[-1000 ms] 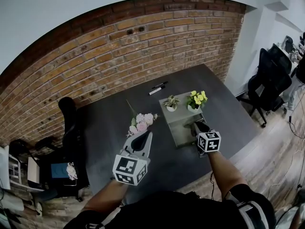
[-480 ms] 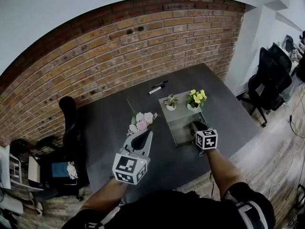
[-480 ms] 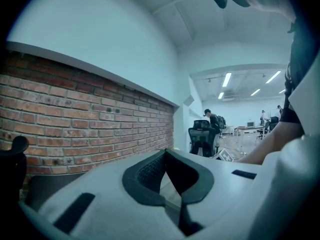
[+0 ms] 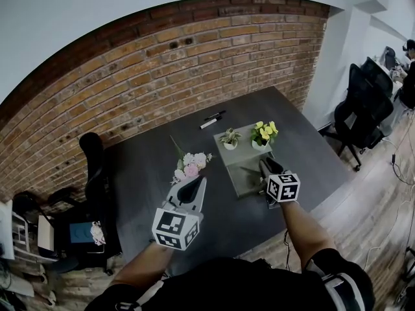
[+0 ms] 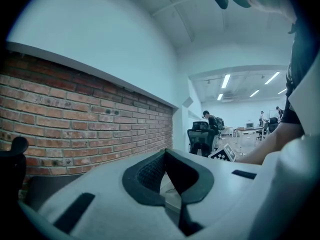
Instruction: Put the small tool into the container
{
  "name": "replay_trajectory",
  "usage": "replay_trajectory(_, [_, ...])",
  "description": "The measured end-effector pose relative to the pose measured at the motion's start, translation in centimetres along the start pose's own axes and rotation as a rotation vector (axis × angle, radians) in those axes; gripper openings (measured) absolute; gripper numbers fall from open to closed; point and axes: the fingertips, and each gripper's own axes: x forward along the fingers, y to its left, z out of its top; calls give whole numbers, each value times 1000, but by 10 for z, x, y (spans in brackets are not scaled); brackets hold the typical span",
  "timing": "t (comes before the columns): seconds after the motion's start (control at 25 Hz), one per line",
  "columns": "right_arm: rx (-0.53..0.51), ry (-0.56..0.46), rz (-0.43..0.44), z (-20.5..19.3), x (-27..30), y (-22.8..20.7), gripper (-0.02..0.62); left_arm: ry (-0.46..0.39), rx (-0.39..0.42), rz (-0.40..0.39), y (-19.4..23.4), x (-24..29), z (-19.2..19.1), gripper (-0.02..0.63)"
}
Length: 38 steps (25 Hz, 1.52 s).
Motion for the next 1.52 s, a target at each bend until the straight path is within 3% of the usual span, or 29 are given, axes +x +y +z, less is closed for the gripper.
replay_trajectory(0.28, [28,-119,33,38,-44,21,99,-21,-8,-49,-13,3,7,9])
replay_trajectory(0.44, [88,-205,12,63,-79,21,47,-38,-13,-86,-25,3,11,9])
replay_trajectory(0.8, [60,-336,9,110,-146,47,-2,-79,-6,-135,-40,-10,23,9])
replay_trajectory(1.16, [-5,-394,7,129,-193,81,-3,-105,-10,-173,-51,-21,31,9])
replay_trajectory(1.32, [-69,-384,-20,126,-203,87,-3,-109,-5,-195,-58,-23,33,9])
replay_trajectory(1.52, [-72,-369,-28,120,-213,90,-5,-101,-9,-210,-63,-24,31,9])
